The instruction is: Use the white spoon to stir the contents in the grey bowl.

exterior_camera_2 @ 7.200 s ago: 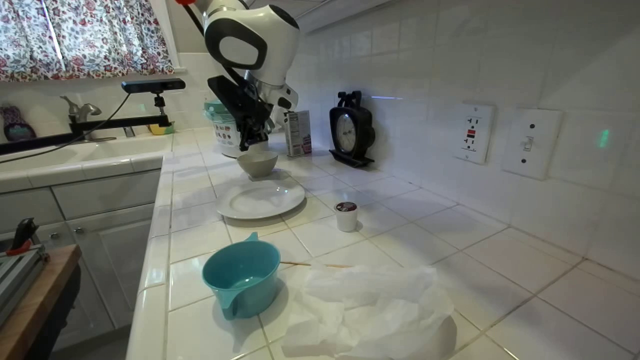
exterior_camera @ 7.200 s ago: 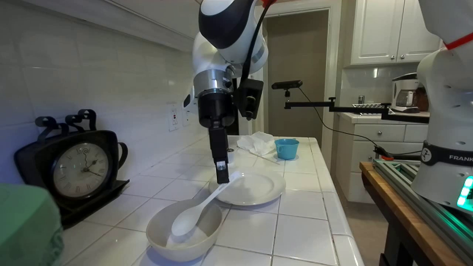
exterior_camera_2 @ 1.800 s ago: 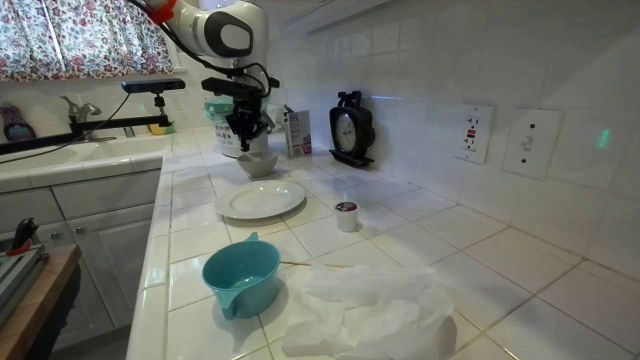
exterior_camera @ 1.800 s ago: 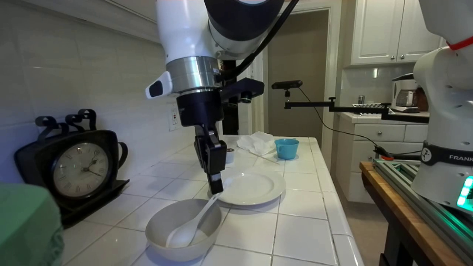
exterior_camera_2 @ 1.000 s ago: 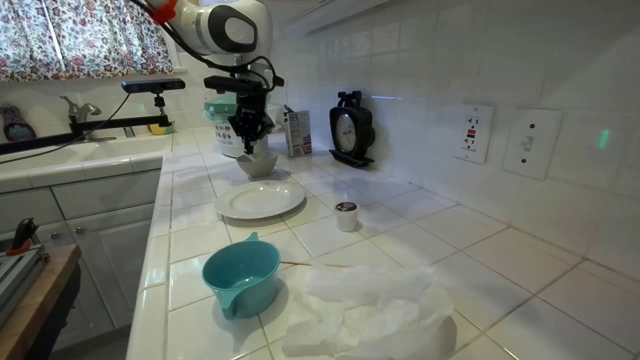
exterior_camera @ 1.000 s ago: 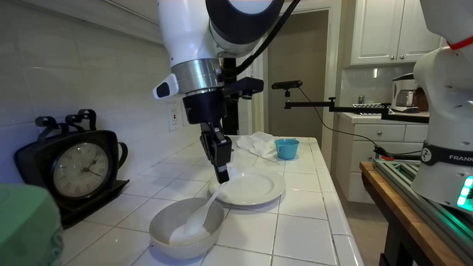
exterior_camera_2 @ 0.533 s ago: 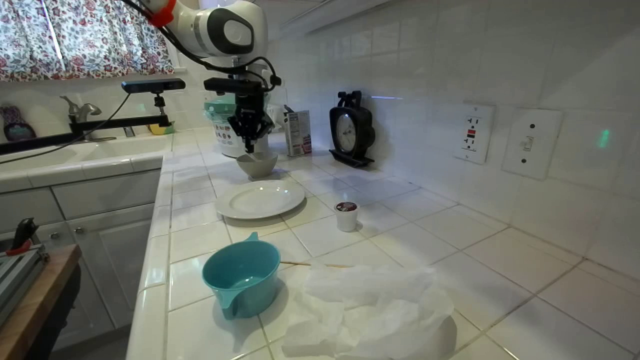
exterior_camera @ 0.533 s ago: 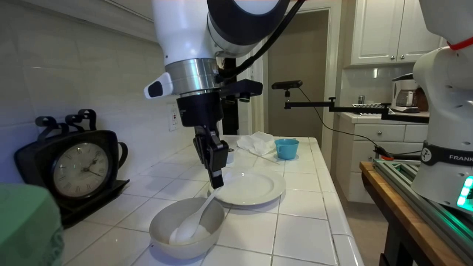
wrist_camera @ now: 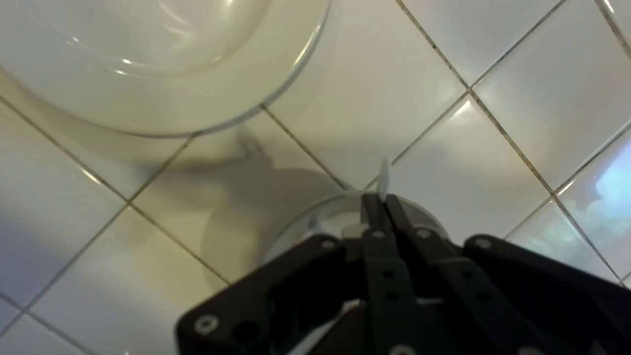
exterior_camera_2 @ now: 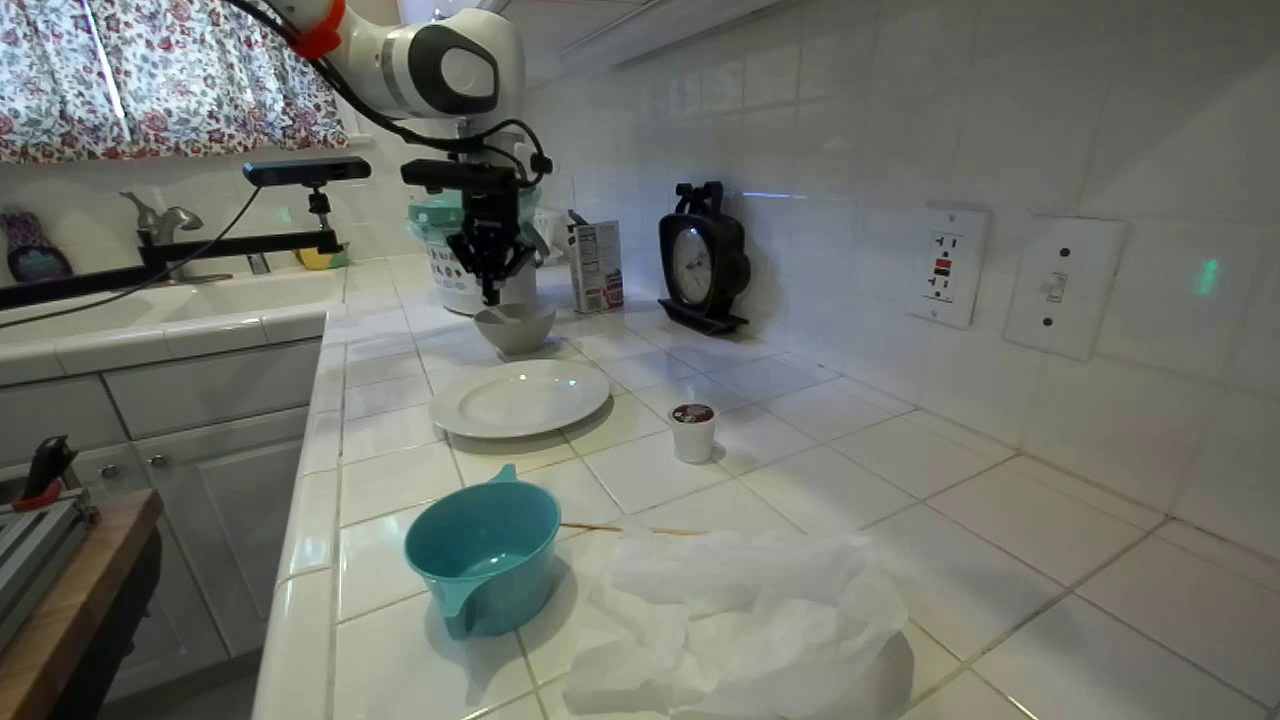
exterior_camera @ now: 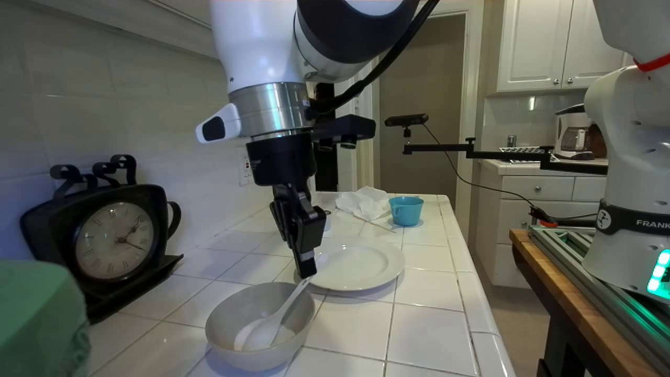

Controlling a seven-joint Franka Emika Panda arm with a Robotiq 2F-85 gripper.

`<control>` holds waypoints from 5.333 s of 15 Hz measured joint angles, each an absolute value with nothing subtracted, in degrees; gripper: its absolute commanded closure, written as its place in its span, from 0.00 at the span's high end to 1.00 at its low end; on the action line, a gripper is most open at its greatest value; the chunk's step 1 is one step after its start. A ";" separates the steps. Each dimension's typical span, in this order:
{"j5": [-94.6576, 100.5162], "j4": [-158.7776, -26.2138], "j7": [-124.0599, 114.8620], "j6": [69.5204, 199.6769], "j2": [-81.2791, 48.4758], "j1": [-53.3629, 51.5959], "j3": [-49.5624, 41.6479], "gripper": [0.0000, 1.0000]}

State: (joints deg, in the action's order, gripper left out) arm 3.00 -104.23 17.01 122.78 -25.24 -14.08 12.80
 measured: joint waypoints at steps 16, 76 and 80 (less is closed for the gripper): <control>6.24 -104.23 17.01 122.20 -24.94 -13.68 11.60 0.01; 8.38 -105.10 16.96 130.23 -26.01 -16.58 13.04 0.01; 8.38 -105.37 16.96 129.96 -25.84 -16.73 13.81 0.01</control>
State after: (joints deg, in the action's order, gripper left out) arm 8.38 -105.37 16.96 129.96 -25.84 -16.73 13.81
